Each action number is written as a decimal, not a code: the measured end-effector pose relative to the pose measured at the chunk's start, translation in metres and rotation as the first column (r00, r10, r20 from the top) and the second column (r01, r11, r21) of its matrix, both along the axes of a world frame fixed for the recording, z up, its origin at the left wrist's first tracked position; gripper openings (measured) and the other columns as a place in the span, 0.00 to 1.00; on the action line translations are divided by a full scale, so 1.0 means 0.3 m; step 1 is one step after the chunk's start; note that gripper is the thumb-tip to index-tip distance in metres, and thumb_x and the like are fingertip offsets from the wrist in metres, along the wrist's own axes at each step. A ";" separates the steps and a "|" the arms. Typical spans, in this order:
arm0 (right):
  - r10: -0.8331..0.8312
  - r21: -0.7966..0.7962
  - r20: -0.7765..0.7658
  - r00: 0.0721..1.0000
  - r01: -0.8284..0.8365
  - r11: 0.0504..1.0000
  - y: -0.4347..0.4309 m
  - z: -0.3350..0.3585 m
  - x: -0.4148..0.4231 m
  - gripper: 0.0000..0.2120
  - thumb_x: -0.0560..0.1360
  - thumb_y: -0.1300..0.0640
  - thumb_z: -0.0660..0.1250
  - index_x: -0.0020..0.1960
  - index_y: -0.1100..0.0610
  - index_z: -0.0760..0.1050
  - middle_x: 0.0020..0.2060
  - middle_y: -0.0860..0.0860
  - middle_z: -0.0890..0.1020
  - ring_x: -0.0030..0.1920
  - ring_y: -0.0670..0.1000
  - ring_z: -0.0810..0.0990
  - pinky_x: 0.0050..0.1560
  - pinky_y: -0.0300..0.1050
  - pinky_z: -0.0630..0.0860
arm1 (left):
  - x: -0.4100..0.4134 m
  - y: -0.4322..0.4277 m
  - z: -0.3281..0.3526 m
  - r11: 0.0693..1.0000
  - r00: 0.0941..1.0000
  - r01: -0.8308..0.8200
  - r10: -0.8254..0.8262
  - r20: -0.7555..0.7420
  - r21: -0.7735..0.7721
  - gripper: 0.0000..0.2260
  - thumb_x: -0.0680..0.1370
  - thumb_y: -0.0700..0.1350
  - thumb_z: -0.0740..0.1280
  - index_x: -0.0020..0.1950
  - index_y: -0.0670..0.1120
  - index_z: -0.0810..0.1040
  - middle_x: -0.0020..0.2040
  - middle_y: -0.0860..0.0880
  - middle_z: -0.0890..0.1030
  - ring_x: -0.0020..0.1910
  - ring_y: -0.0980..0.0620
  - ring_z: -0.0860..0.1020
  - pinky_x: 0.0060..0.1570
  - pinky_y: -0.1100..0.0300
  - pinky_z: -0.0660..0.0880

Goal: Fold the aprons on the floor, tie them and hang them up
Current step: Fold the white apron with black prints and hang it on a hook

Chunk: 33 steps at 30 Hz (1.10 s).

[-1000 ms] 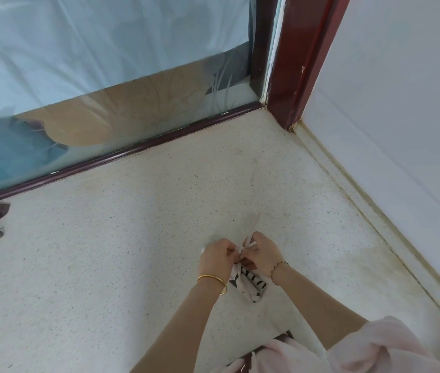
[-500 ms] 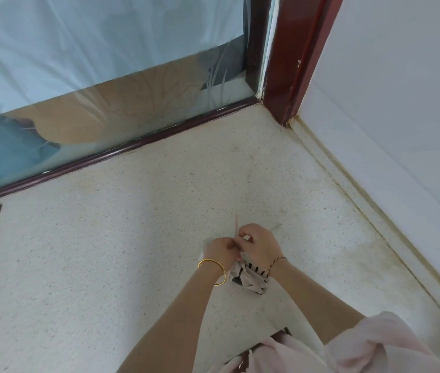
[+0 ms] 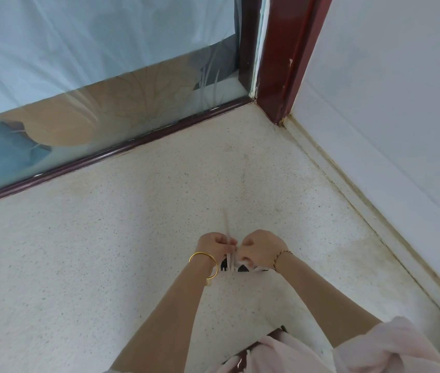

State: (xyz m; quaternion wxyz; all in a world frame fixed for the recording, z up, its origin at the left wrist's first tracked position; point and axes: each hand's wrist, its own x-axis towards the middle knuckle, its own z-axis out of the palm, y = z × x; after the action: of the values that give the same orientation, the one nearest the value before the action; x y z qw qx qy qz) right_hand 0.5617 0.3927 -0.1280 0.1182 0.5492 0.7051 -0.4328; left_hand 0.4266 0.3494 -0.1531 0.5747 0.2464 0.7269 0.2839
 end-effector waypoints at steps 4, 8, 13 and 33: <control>-0.242 0.053 -0.291 0.925 0.269 0.962 -0.021 -0.038 -0.004 0.07 0.72 0.62 0.61 0.42 0.53 0.76 0.41 0.50 0.80 0.43 0.50 0.78 0.47 0.43 0.76 | -0.004 -0.007 0.004 0.985 0.982 0.162 -0.155 -0.105 0.056 0.09 0.71 0.31 0.70 0.38 0.45 0.79 0.34 0.50 0.79 0.35 0.53 0.77 0.40 0.65 0.76; -0.218 -0.074 -0.306 0.927 0.205 0.976 -0.026 -0.071 -0.014 0.14 0.76 0.66 0.58 0.59 0.55 0.72 0.50 0.50 0.79 0.46 0.47 0.77 0.44 0.32 0.72 | 0.016 -0.012 0.006 0.929 0.898 0.356 -0.309 -0.313 0.104 0.12 0.72 0.32 0.66 0.38 0.50 0.76 0.38 0.53 0.77 0.38 0.55 0.75 0.38 0.69 0.71; -0.180 -0.052 -0.280 0.943 0.172 0.984 -0.021 -0.093 -0.024 0.10 0.76 0.66 0.59 0.52 0.60 0.77 0.48 0.55 0.80 0.47 0.53 0.77 0.52 0.46 0.74 | 0.060 -0.044 0.004 0.836 0.622 0.539 -0.310 -0.719 0.105 0.09 0.75 0.36 0.61 0.49 0.48 0.77 0.48 0.51 0.78 0.47 0.51 0.75 0.41 0.57 0.73; -0.319 -0.106 -0.423 0.848 0.303 0.947 -0.054 -0.101 0.023 0.09 0.75 0.68 0.62 0.45 0.57 0.78 0.42 0.56 0.82 0.39 0.54 0.83 0.41 0.41 0.81 | 0.051 -0.065 -0.044 0.695 0.468 0.707 -0.322 -0.823 0.130 0.07 0.78 0.40 0.60 0.55 0.42 0.73 0.52 0.43 0.72 0.46 0.46 0.72 0.43 0.58 0.68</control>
State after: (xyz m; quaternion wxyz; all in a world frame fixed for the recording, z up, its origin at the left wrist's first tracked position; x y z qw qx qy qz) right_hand 0.5685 0.3766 -0.1583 -0.1039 0.5433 0.6074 -0.5701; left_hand 0.4418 0.3299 -0.1662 0.2057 0.6813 0.6916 0.1237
